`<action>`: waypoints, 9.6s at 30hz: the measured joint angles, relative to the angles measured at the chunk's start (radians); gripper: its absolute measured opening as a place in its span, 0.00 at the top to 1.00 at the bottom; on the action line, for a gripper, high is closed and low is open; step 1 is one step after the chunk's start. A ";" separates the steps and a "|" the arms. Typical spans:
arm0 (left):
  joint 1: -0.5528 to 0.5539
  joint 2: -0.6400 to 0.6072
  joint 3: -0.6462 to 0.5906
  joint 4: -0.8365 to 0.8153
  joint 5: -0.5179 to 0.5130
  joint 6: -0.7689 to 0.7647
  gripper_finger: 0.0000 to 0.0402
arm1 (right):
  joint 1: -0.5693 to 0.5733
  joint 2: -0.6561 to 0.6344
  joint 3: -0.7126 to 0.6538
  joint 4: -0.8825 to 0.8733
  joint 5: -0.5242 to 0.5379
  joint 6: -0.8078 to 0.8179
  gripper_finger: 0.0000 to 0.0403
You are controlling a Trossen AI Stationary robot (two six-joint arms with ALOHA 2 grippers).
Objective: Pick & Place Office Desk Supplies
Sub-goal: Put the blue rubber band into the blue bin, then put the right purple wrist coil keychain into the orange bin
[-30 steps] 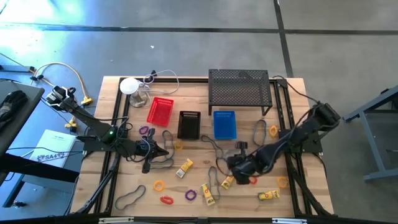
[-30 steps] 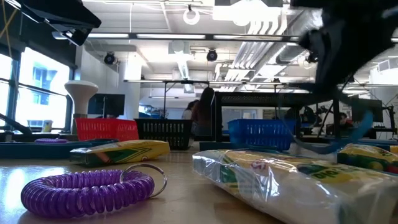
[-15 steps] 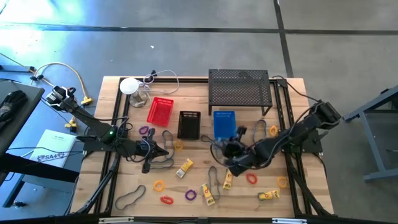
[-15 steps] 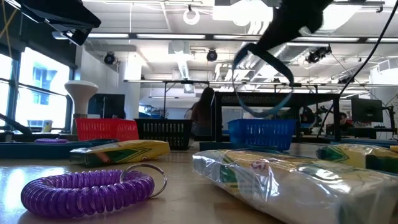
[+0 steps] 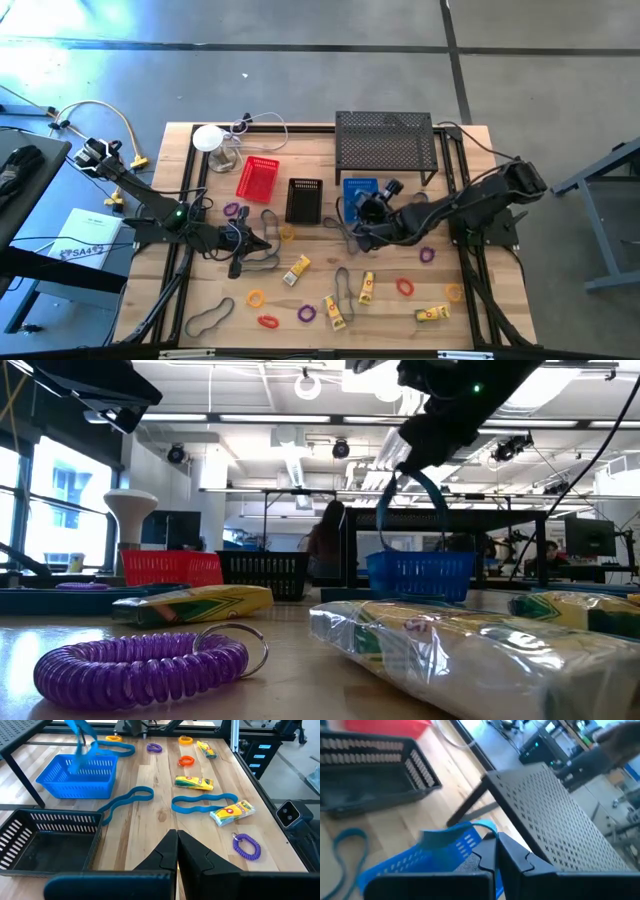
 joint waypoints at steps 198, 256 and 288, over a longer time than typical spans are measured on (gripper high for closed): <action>0.210 0.724 0.004 1.179 0.422 0.317 0.58 | 0.019 0.177 -0.217 1.370 -1.218 -0.311 0.99; 0.229 0.690 0.004 1.088 0.424 0.161 0.98 | 0.049 0.177 -0.216 1.295 -1.032 -0.234 0.40; 0.720 0.028 0.004 -0.335 -0.022 -0.249 0.96 | 0.102 0.159 -0.216 1.261 -0.897 -0.296 0.37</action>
